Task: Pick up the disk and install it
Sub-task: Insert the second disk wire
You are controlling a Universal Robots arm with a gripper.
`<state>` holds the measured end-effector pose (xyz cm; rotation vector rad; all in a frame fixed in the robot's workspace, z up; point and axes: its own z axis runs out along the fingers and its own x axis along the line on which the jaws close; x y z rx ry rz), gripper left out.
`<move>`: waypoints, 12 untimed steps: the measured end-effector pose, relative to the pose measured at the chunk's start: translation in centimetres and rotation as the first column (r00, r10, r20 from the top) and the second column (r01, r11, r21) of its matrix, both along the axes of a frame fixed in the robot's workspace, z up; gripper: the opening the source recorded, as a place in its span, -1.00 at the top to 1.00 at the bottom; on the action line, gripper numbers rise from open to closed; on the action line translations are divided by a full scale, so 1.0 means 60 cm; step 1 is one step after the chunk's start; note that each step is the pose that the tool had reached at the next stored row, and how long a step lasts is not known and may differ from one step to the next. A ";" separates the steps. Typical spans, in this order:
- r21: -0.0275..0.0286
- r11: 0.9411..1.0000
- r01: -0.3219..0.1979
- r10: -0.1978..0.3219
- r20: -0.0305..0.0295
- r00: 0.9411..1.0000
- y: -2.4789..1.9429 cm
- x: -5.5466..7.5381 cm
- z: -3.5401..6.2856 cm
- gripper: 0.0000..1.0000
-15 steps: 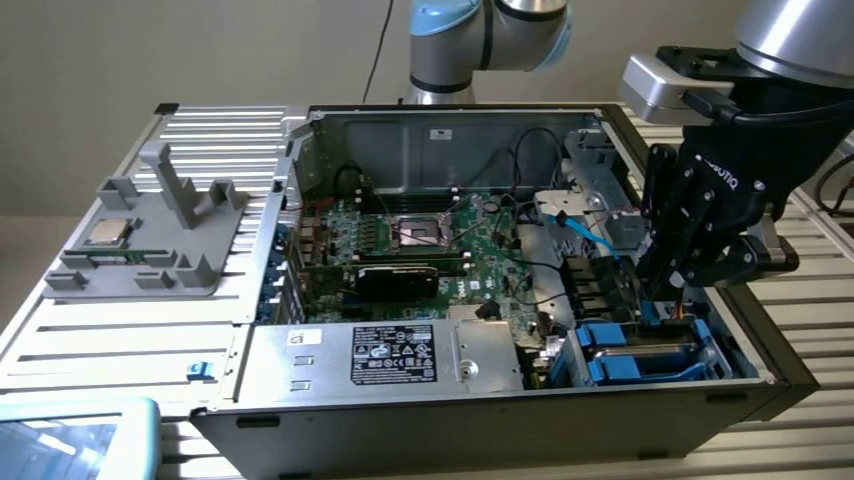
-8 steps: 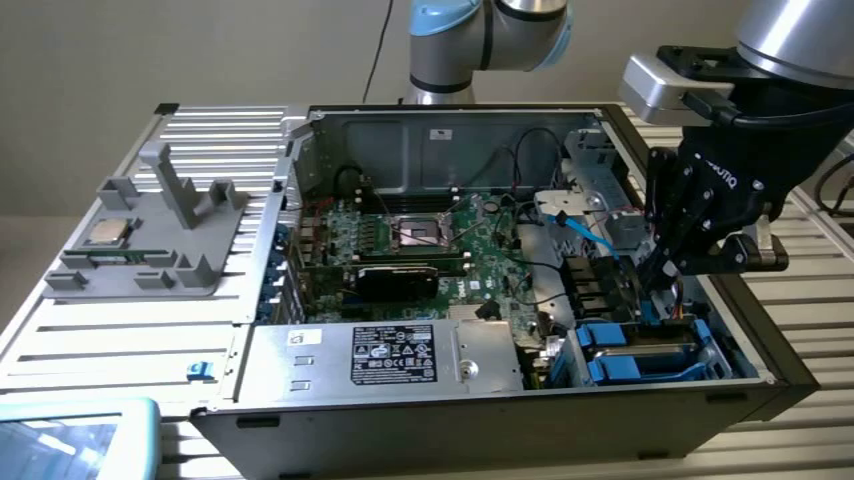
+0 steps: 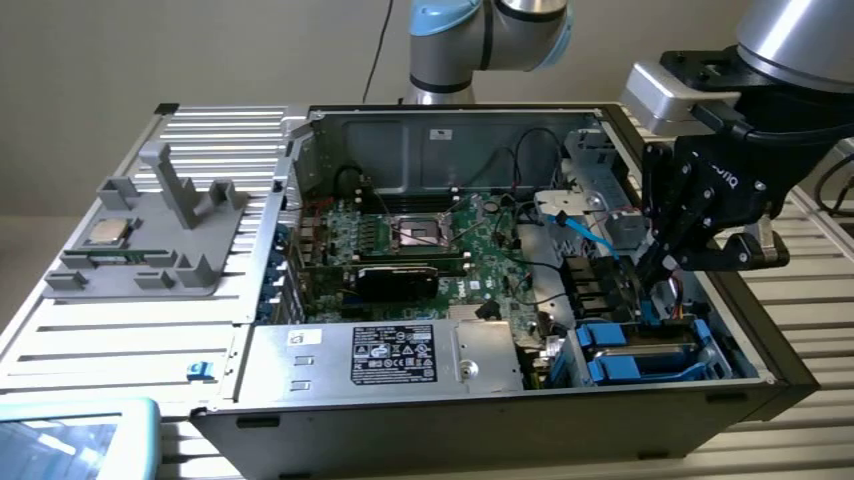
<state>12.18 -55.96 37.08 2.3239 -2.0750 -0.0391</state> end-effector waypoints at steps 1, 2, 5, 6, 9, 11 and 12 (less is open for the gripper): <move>0.001 1.000 -0.014 0.014 0.006 1.000 0.0000 0.000 0.000 0.79; 0.002 1.000 -0.028 0.028 0.013 1.000 0.0000 0.000 0.000 0.79; 0.006 0.998 -0.070 0.070 0.032 0.997 0.0000 0.000 0.000 0.79; 0.006 0.996 -0.085 0.085 0.037 0.996 0.0000 0.000 0.000 0.79; 0.009 0.991 -0.131 0.131 0.049 0.990 0.0001 0.000 0.000 0.79; 0.011 0.986 -0.167 0.166 0.054 0.985 0.0002 0.000 0.000 0.79; 0.011 0.983 -0.185 0.184 0.056 0.981 0.0001 0.000 0.000 0.79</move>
